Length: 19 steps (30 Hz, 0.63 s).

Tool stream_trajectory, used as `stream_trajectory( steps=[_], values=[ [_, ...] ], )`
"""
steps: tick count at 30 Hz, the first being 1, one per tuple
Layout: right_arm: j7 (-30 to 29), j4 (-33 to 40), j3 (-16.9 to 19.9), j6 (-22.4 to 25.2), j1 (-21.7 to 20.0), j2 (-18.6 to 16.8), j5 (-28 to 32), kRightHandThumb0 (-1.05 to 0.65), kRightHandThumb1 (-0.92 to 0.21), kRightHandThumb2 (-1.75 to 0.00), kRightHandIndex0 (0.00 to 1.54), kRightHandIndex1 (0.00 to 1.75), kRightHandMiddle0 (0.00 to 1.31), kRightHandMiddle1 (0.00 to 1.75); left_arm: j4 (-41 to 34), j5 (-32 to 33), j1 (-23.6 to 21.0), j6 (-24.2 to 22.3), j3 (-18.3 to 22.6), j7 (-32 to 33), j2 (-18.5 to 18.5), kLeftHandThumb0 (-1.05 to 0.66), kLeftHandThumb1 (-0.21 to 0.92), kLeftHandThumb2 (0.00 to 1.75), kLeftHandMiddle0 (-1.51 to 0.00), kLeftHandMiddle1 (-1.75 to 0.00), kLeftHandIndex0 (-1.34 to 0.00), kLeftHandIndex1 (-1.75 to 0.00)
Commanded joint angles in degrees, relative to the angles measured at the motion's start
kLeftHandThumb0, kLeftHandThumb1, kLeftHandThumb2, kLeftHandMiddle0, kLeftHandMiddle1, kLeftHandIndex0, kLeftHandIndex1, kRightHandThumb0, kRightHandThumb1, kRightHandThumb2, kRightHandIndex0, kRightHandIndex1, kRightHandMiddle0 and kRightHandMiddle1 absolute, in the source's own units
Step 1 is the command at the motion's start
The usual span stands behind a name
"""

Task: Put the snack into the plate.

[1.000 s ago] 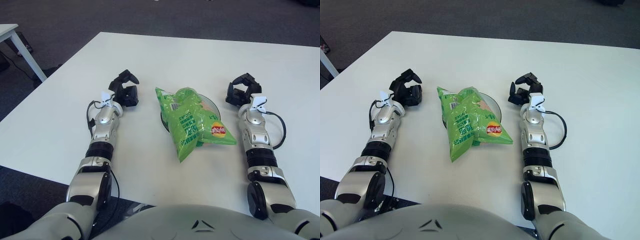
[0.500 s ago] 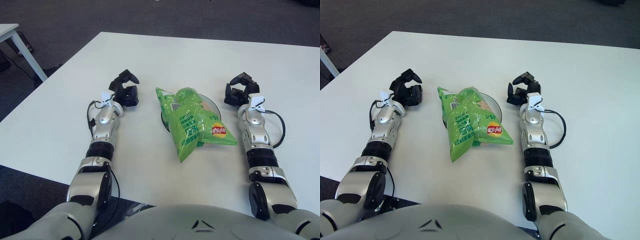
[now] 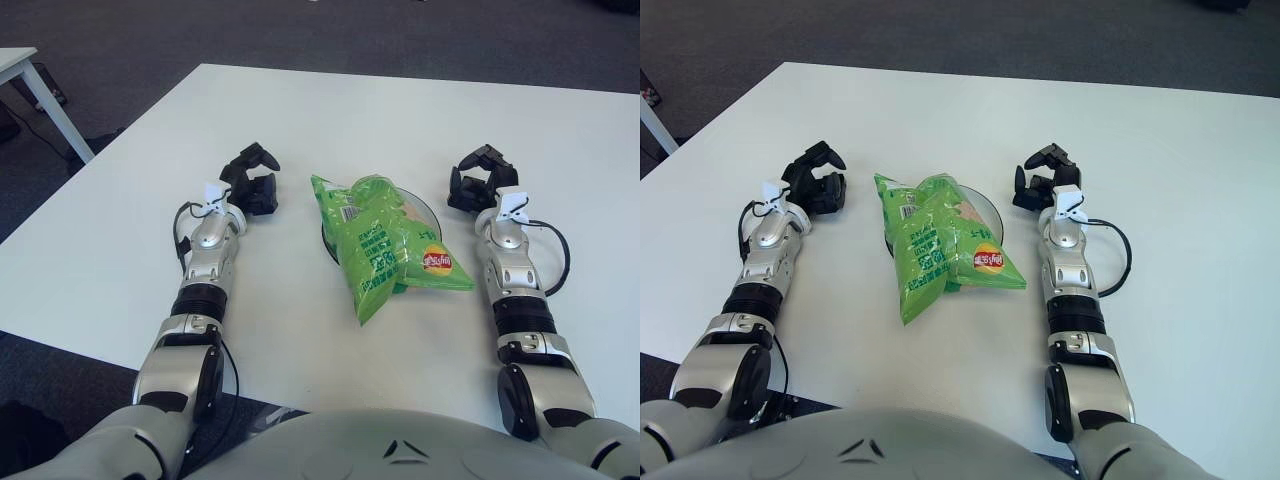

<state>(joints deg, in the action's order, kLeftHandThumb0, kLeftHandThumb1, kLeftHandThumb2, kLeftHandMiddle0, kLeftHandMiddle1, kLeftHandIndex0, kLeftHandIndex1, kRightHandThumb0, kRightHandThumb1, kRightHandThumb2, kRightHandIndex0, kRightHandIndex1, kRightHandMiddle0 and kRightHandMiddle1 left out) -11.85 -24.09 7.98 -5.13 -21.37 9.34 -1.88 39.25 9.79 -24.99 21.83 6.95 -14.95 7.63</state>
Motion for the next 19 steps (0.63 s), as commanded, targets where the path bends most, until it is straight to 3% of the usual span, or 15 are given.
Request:
stream_trajectory(
  steps=[1, 19],
  values=[
    [-0.3, -2.8, -0.3, 2.5, 4.7, -1.3, -0.6, -0.47, -0.34, -1.3, 1.35, 1.75, 0.6, 1.75, 3.8, 0.5, 7.5, -0.2, 0.0, -1.1, -2.6, -0.46, 0.37, 1.25, -1.28, -1.75, -0.57, -1.75],
    [0.2, -2.1, -0.4, 2.5, 5.3, -1.0, -0.4, -0.47, -0.35, -1.28, 1.34, 1.75, 0.59, 1.75, 3.3, -0.7, 7.6, -0.4, -0.6, -0.4, -2.9, -0.47, 0.35, 1.28, -1.28, -1.75, -0.59, -1.75]
  ],
)
